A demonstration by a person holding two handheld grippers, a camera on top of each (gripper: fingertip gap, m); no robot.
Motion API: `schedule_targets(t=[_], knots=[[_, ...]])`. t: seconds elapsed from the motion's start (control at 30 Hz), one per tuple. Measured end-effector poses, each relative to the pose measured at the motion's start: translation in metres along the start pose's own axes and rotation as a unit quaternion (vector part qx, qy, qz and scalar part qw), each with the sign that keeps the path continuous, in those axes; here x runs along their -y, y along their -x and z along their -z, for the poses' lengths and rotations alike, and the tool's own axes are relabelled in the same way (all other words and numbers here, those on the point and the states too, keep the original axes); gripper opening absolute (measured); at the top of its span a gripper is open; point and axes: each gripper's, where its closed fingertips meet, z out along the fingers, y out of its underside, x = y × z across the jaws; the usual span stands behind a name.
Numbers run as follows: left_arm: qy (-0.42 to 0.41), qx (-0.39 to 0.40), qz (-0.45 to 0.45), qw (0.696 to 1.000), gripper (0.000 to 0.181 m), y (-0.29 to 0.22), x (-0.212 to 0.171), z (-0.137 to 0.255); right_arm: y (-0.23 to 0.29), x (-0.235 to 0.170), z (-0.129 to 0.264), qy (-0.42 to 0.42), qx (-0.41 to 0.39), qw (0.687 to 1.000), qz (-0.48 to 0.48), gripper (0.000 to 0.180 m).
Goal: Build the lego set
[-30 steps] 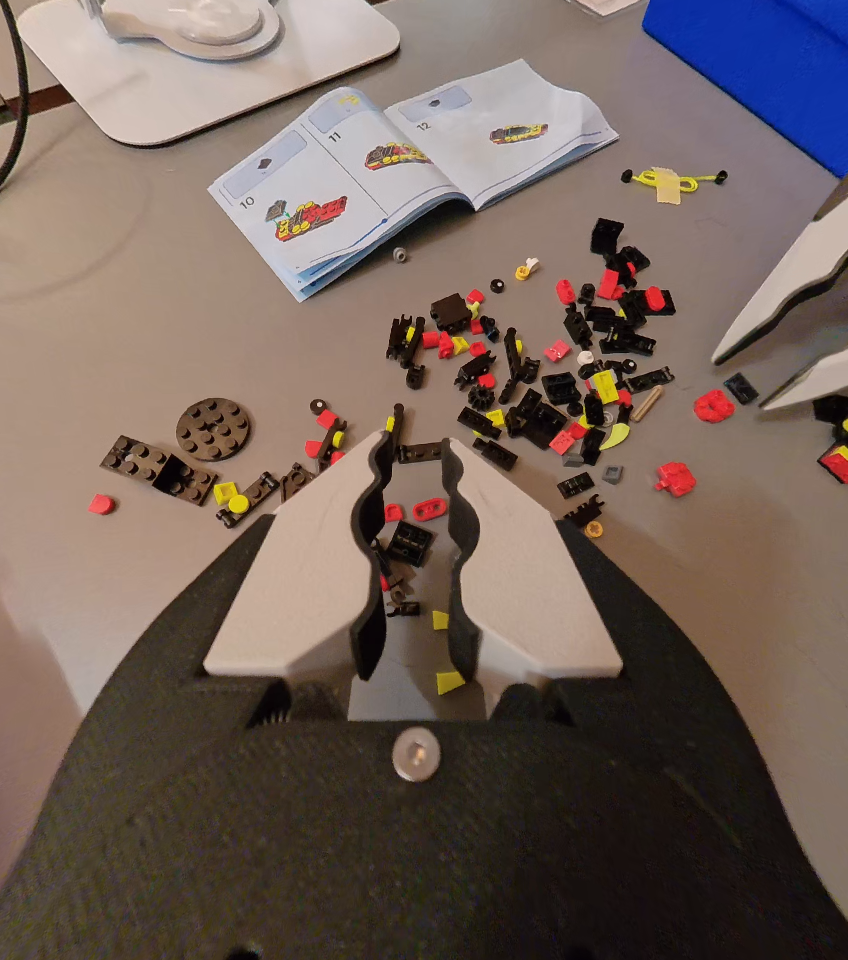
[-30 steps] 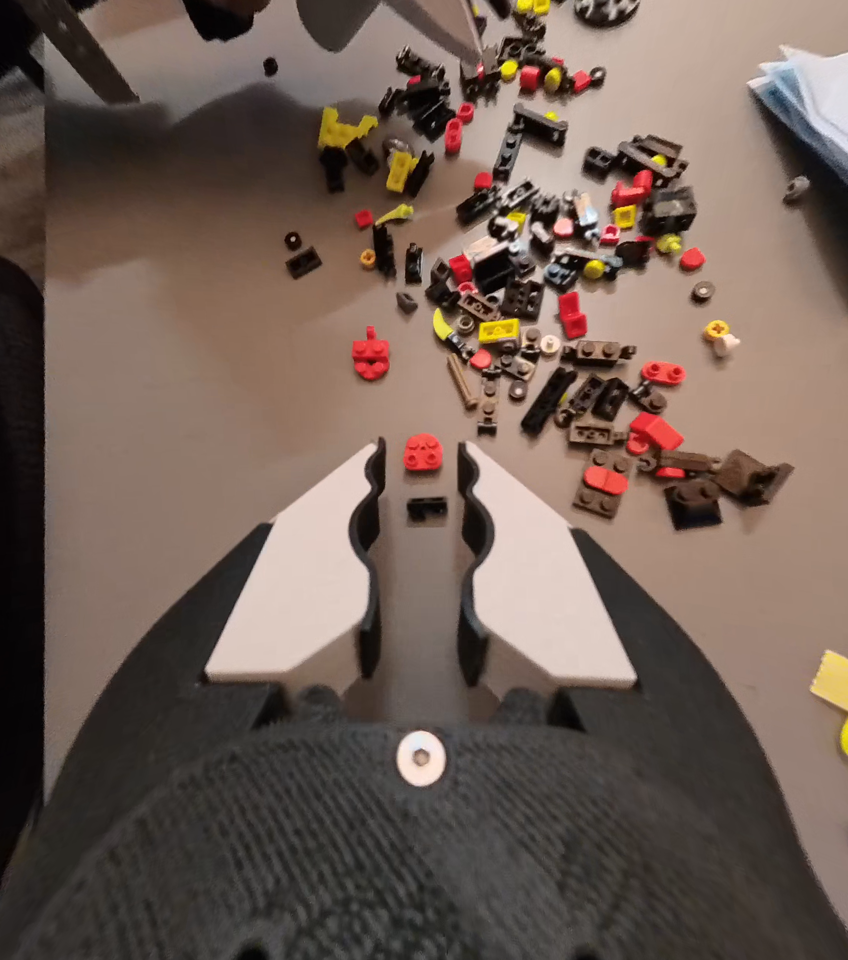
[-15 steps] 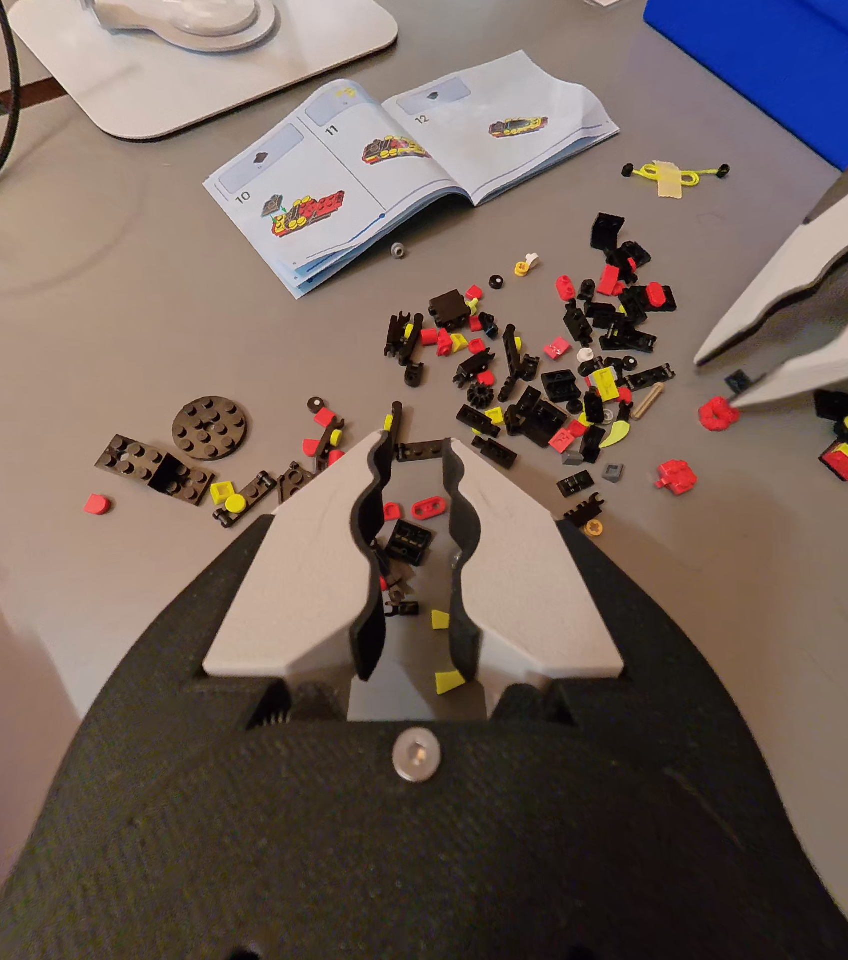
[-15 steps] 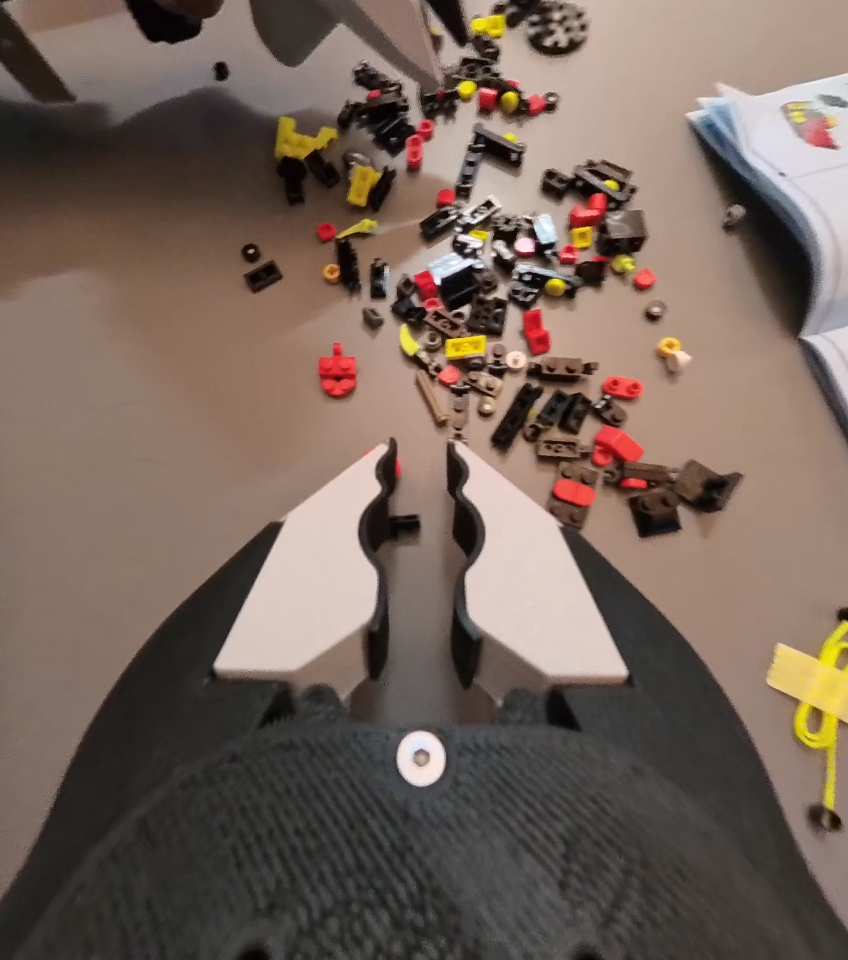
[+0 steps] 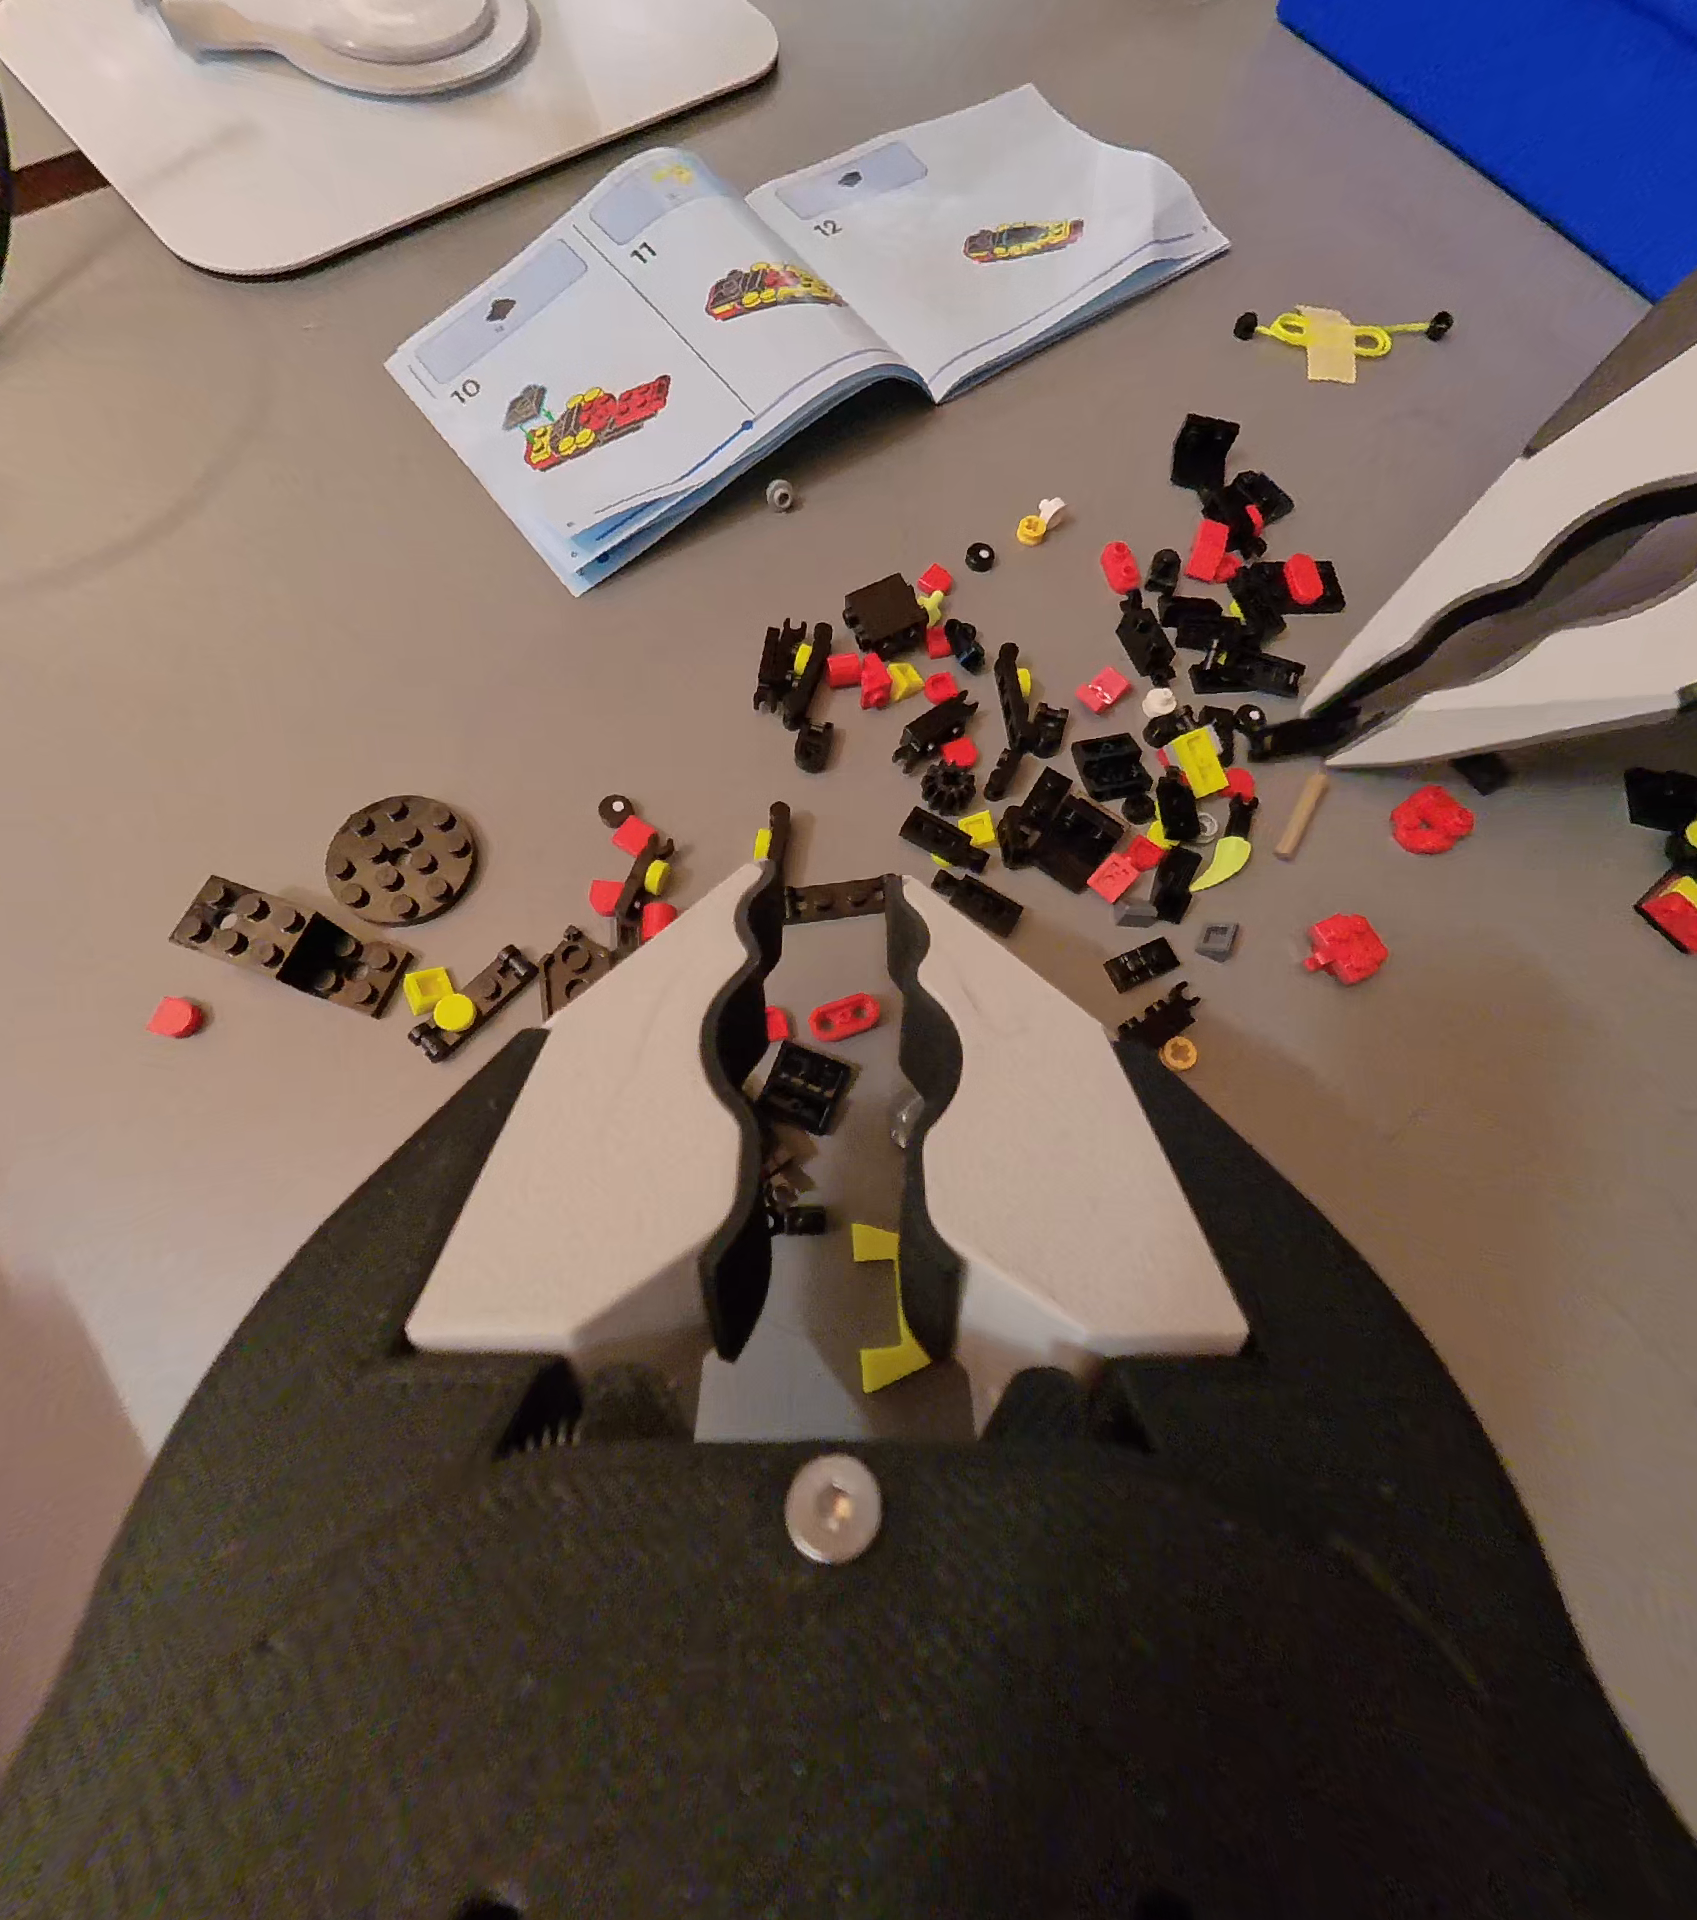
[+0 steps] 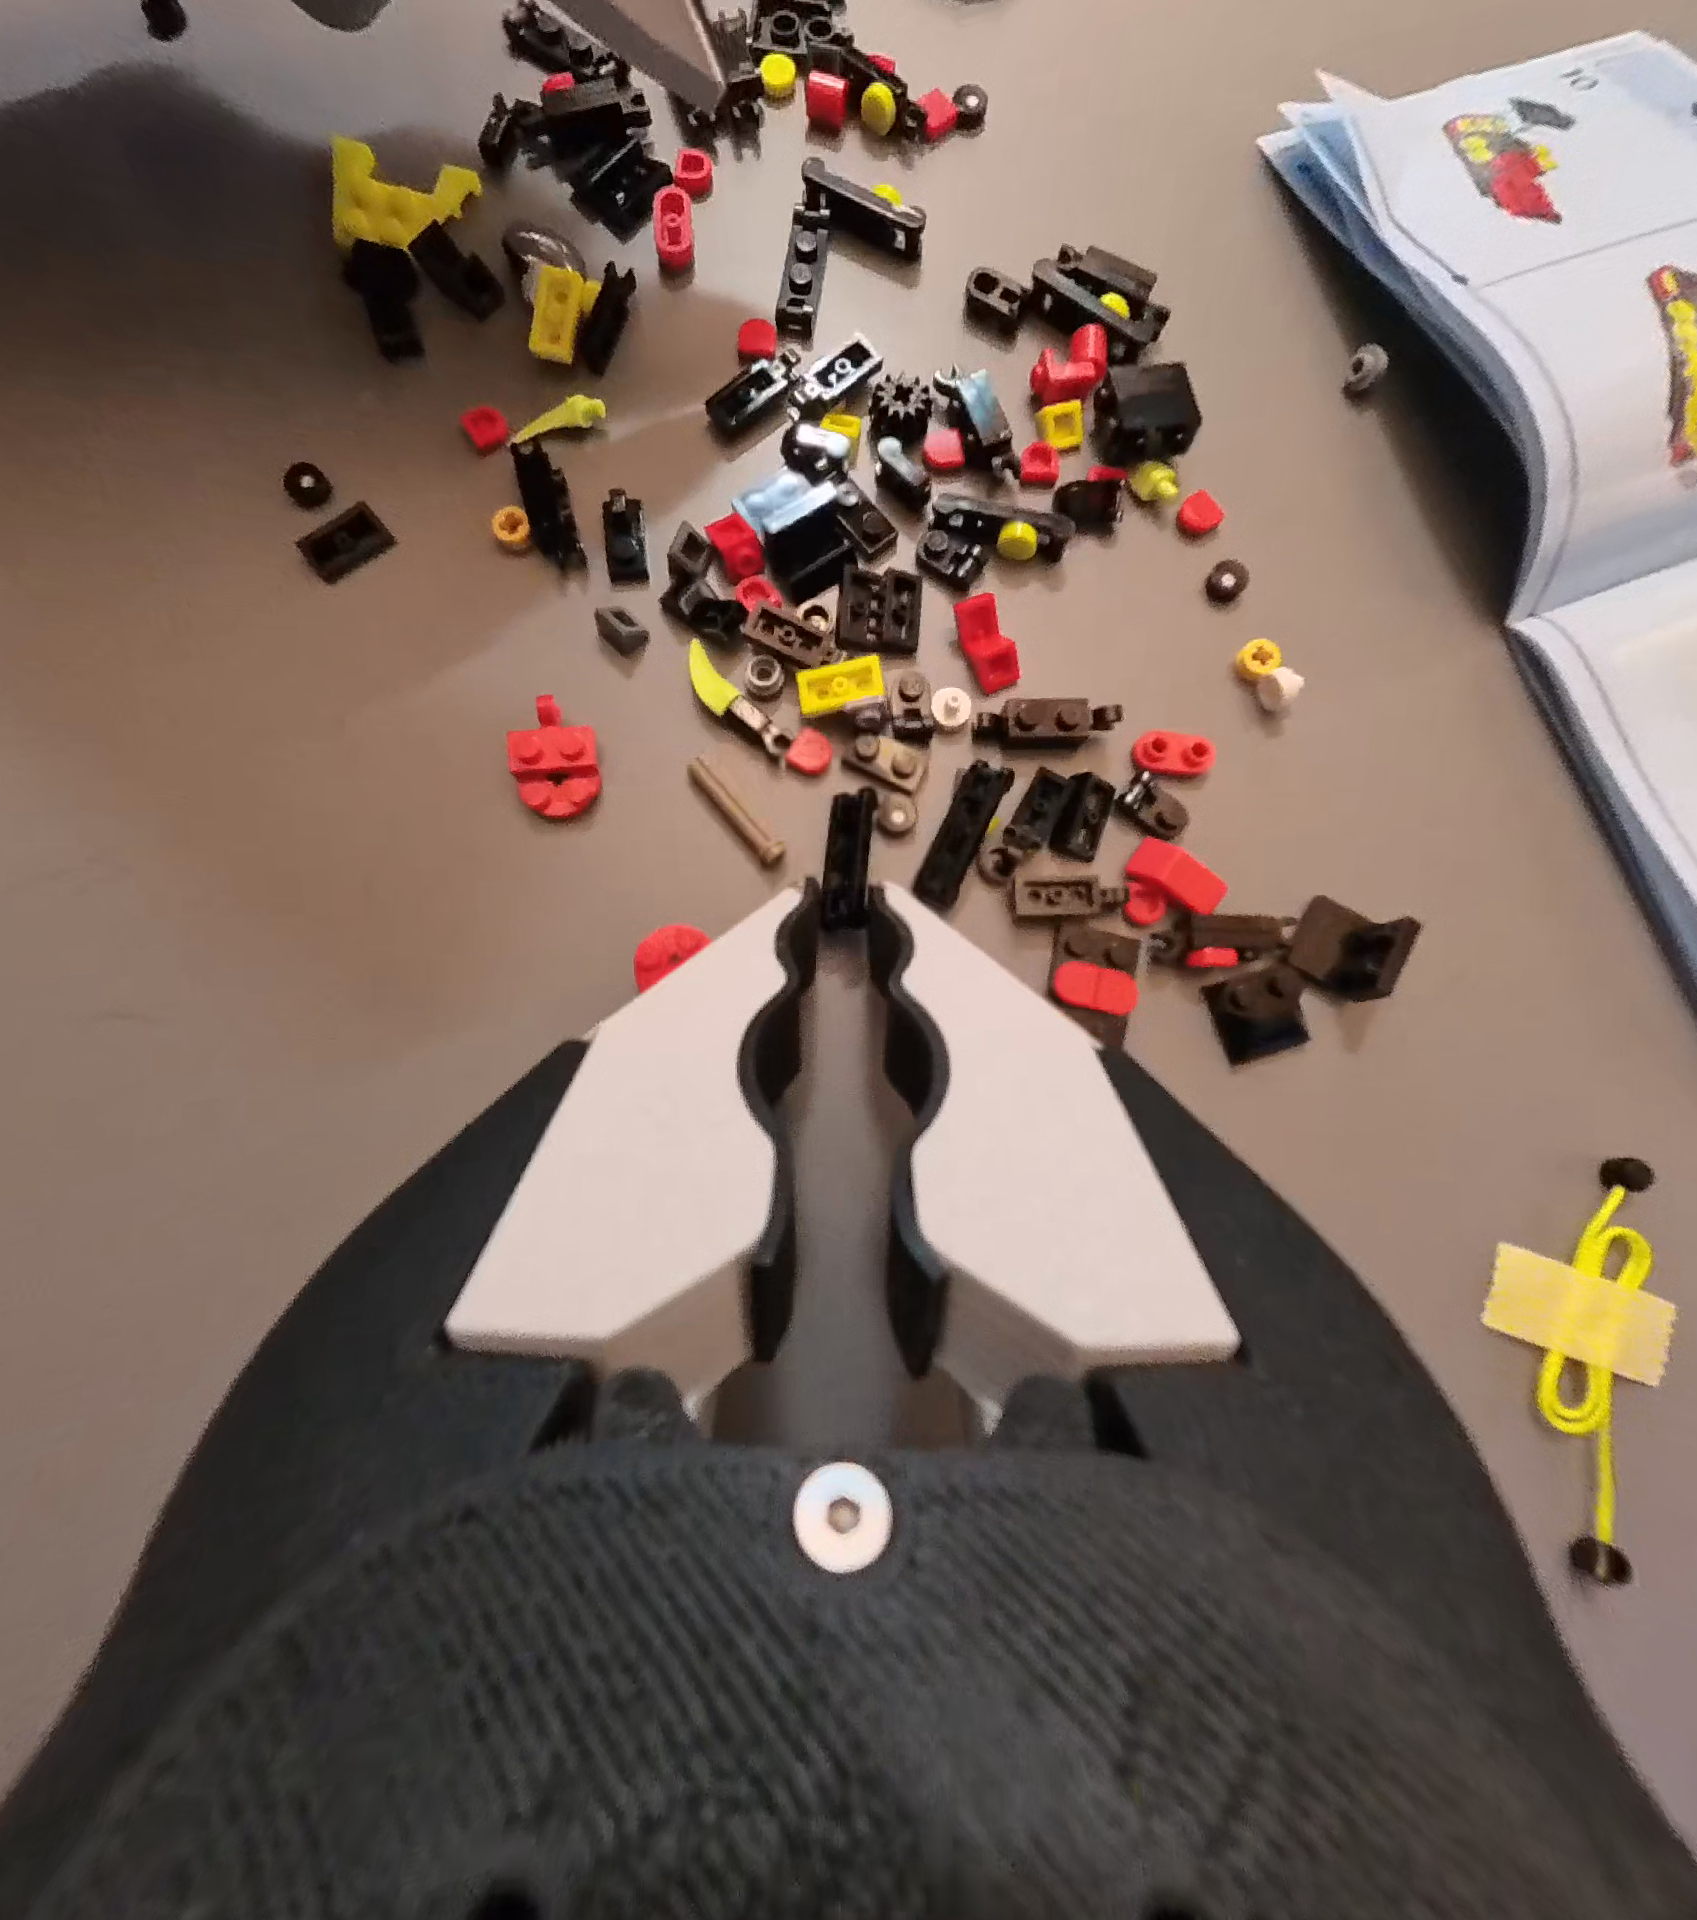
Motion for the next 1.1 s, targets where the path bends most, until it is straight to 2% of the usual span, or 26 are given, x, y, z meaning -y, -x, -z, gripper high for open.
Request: schedule_targets(t=[0.2,0.37,0.43,0.67,0.83,0.9,0.97,1.1], knots=[[0.000,0.000,0.000,1.000,0.017,0.000,0.000,0.000,-0.004,0.012,0.012,-0.043,0.007,0.999,-0.013,0.014],[-0.002,-0.001,0.001,1.000,0.018,0.000,0.001,0.000,0.000,0.002,0.002,-0.007,-0.002,1.000,0.017,0.015],[-0.001,-0.001,0.001,1.000,0.018,0.000,0.000,0.000,0.001,0.000,0.000,0.002,-0.004,1.000,0.024,0.008],[-0.004,-0.002,0.003,1.000,0.018,0.000,0.001,0.001,-0.002,-0.008,0.009,0.003,0.022,1.000,0.001,0.006],[-0.002,-0.002,0.004,1.000,0.018,0.000,0.001,0.001,0.002,-0.006,0.008,0.000,0.026,1.000,0.012,0.007],[-0.004,-0.003,0.004,1.000,0.018,0.000,0.001,0.001,0.002,-0.006,0.007,0.002,0.021,1.000,0.019,0.013],[-0.005,-0.002,0.005,1.000,0.018,0.001,0.001,0.001,0.000,0.001,0.007,-0.015,0.014,1.000,0.018,0.026],[-0.012,-0.003,0.009,1.000,0.019,0.002,0.004,0.002,0.006,0.038,0.008,-0.089,0.015,0.996,0.010,0.023]])
